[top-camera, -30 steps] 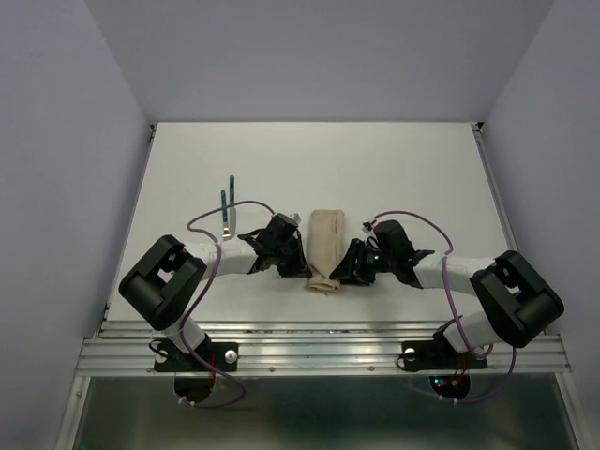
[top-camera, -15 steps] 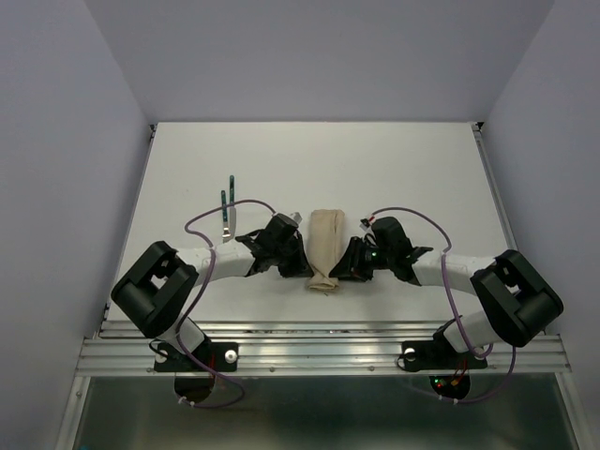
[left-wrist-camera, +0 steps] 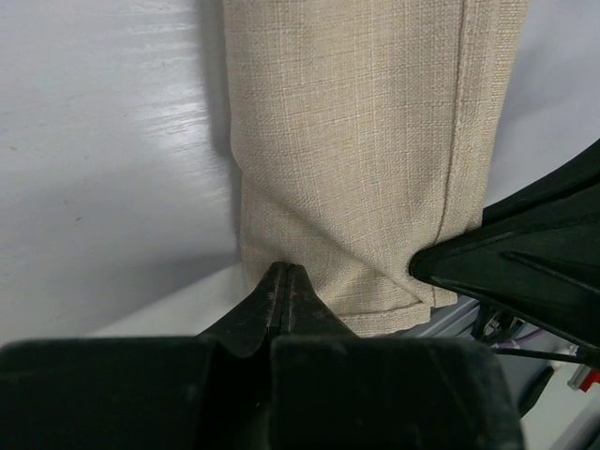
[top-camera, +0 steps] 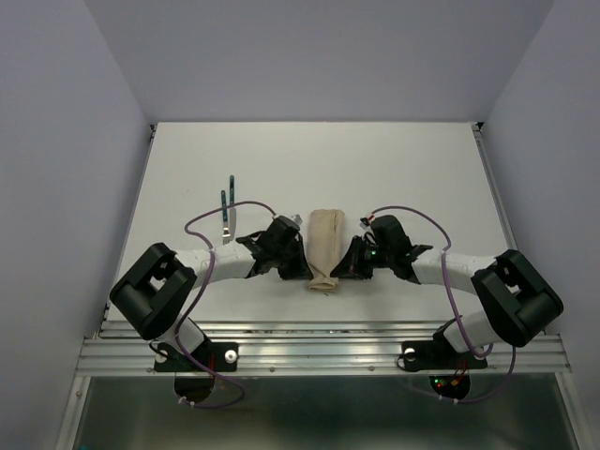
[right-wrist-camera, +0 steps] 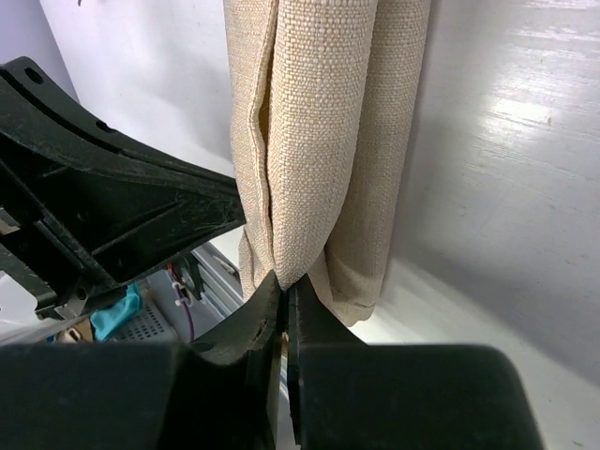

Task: Fold the napkin into a case and place the utensils inside
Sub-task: Fold the 2/3-rectangle-folded napkin at the center of the board.

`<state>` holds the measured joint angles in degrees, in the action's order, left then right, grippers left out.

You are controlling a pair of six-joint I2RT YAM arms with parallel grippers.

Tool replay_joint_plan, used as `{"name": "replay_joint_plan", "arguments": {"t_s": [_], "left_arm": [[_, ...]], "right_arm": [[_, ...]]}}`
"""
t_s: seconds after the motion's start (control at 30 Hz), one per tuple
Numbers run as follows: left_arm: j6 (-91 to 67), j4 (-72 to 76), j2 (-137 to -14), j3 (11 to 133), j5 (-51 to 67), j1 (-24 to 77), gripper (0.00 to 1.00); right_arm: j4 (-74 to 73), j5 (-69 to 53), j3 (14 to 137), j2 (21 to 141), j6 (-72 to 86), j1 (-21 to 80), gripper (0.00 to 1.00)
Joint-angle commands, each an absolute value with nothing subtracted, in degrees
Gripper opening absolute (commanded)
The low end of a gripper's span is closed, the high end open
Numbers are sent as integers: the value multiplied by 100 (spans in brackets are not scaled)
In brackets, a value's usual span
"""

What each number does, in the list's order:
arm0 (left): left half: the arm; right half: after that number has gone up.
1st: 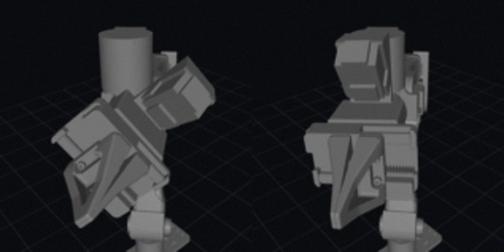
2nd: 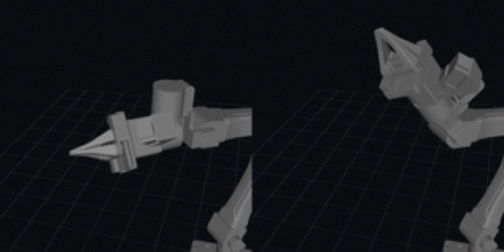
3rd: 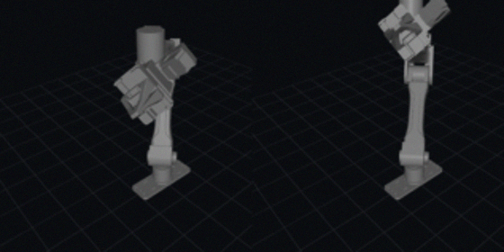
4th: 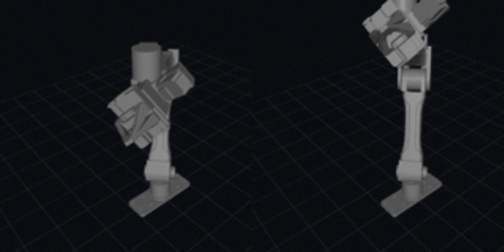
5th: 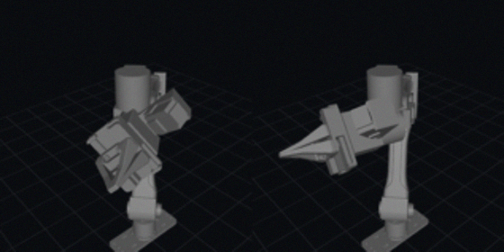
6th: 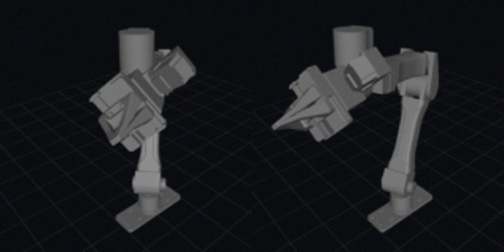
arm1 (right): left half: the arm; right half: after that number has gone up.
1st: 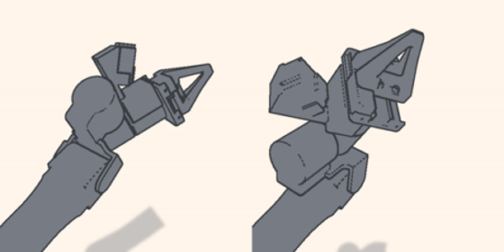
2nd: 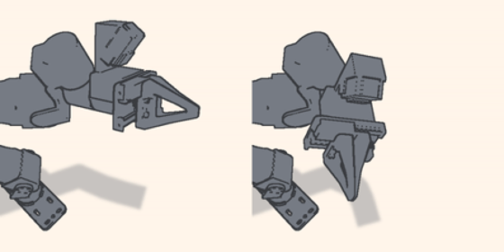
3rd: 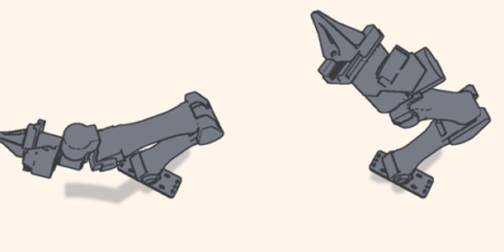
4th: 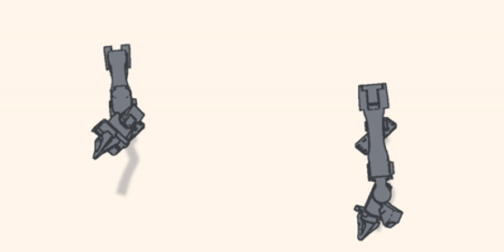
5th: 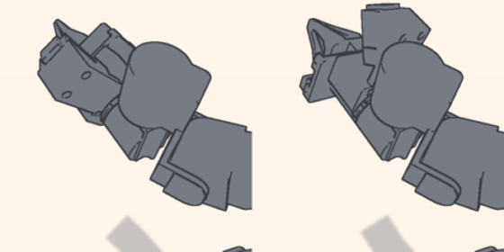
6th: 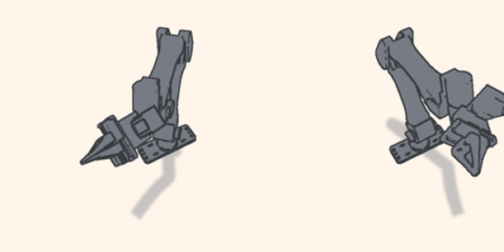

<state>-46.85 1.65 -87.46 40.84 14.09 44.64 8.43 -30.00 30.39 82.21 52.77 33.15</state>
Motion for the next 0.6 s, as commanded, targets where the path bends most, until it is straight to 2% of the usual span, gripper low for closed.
{"name": "replay_joint_plan", "arguments": {"t_s": [0.0,0.27,0.57], "left_arm": [[-4588,-254,-8333,4149,1134,4474,0],[-4605,-176,-8314,3744,1098,4395,0],[-4605,325,-8920,3805,1450,4509,0]], "right_arm": [[888,-2971,3357,8068,5300,3375,1],[879,-3006,3498,8103,5309,3375,1],[861,-3023,3621,8200,5309,3480,1]]}}
